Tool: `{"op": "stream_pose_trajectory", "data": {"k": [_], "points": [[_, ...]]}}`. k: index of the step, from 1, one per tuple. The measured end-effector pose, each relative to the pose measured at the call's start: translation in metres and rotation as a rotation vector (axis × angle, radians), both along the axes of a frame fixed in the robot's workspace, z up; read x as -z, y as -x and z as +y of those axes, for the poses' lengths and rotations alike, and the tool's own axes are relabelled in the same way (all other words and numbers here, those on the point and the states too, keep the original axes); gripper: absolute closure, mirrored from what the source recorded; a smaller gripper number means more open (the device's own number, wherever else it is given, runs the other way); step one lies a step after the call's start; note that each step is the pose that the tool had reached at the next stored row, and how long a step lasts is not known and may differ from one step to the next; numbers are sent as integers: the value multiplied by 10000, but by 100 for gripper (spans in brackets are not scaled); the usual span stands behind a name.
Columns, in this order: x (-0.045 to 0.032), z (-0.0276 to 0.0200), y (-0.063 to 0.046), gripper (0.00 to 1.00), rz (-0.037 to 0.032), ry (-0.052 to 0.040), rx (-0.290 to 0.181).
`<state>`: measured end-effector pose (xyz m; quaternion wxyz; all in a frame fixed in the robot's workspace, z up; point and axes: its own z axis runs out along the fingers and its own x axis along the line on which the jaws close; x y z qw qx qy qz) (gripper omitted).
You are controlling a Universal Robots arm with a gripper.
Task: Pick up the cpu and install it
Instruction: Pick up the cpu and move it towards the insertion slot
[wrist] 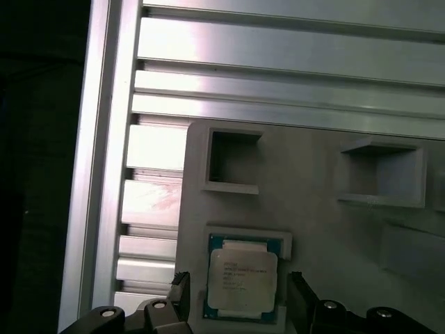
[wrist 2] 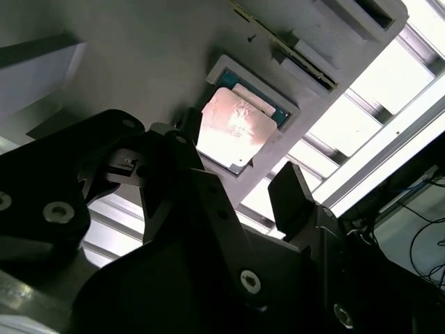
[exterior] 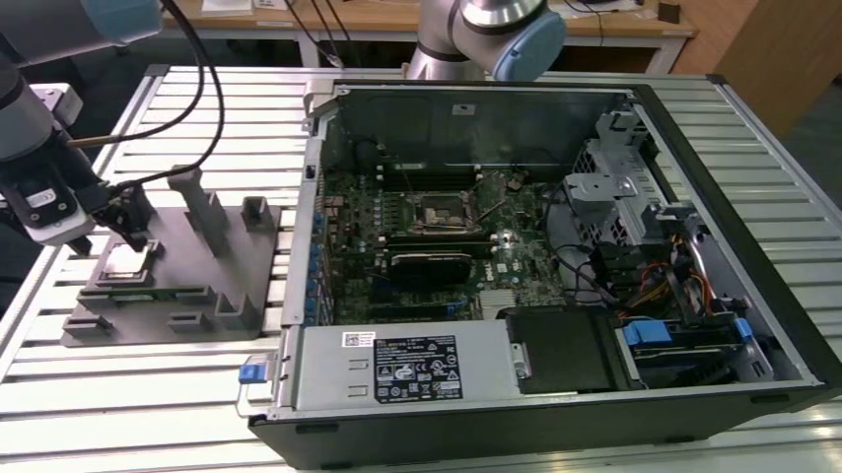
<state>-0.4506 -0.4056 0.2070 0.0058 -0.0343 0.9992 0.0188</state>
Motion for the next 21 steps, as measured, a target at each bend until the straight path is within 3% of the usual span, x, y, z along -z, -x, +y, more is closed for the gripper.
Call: {"op": "stream_pose_trajectory", "data": {"k": [8, 14, 21], "points": [[72, 0, 0, 34, -1, 0, 57], [126, 0, 0, 34, 0, 5, 626], [178, 1, -7, 34, 0, 5, 690]]}}
